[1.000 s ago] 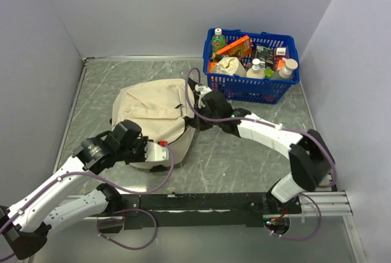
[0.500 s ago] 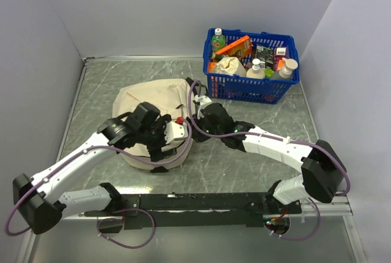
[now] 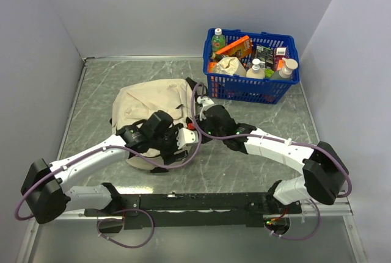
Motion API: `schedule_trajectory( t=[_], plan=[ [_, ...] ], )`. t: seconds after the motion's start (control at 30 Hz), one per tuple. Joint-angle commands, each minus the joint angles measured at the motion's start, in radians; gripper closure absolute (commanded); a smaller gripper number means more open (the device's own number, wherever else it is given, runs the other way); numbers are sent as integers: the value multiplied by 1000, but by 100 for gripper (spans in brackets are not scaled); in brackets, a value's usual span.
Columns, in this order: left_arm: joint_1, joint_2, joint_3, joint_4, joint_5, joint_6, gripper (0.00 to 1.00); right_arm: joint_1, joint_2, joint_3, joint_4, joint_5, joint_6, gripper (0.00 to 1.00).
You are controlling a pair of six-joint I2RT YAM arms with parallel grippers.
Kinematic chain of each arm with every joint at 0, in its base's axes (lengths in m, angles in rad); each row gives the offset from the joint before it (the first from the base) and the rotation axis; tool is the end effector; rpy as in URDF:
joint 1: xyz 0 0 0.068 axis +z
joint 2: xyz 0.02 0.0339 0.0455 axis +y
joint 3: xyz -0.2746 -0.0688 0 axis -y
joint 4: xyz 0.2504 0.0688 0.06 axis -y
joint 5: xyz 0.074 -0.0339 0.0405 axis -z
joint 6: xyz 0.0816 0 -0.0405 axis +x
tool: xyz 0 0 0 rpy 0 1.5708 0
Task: Pack the student bag
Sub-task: Zip the student bag at the center of the board.
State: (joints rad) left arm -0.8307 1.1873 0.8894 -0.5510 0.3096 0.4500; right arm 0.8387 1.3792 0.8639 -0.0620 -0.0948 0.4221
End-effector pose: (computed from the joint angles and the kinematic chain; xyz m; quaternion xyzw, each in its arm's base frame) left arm 0.1667 -0.2195 0.2381 0.5960 0.7087 -0.2077 0.3153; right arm 0.2250 0.2619 0.2272 -0.2037 0.8545 0.3143 0.3600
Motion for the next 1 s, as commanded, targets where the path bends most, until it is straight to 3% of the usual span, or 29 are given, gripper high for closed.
schedule_trajectory(
  t=[0.0, 0.03, 0.2, 0.23, 0.33, 0.5, 0.67, 0.97],
  plan=[
    [-13, 9, -30, 111, -10, -10, 30, -13, -65, -14, 44, -3, 12, 100],
    [-13, 11, -35, 117, -15, -10, 41, -15, -69, -16, 42, -3, 12, 100],
    [-16, 15, -55, 163, -49, -2, 71, -16, -72, -17, 45, -14, 20, 100],
    [-19, 15, -59, 167, -58, -4, 83, -16, -71, -17, 45, -17, 21, 100],
    [-24, 9, -69, 181, -89, 1, 99, -19, -65, -19, 41, -14, 20, 100],
    [-22, -25, -83, 145, -75, 56, 99, -91, -31, 3, 24, -14, 0, 100],
    [-25, -51, -75, -22, 46, 191, 99, -182, 75, 93, 19, -26, -55, 100],
    [-28, -92, -95, -92, 78, 262, 99, -222, 242, 286, -22, -10, -121, 100]
  ],
)
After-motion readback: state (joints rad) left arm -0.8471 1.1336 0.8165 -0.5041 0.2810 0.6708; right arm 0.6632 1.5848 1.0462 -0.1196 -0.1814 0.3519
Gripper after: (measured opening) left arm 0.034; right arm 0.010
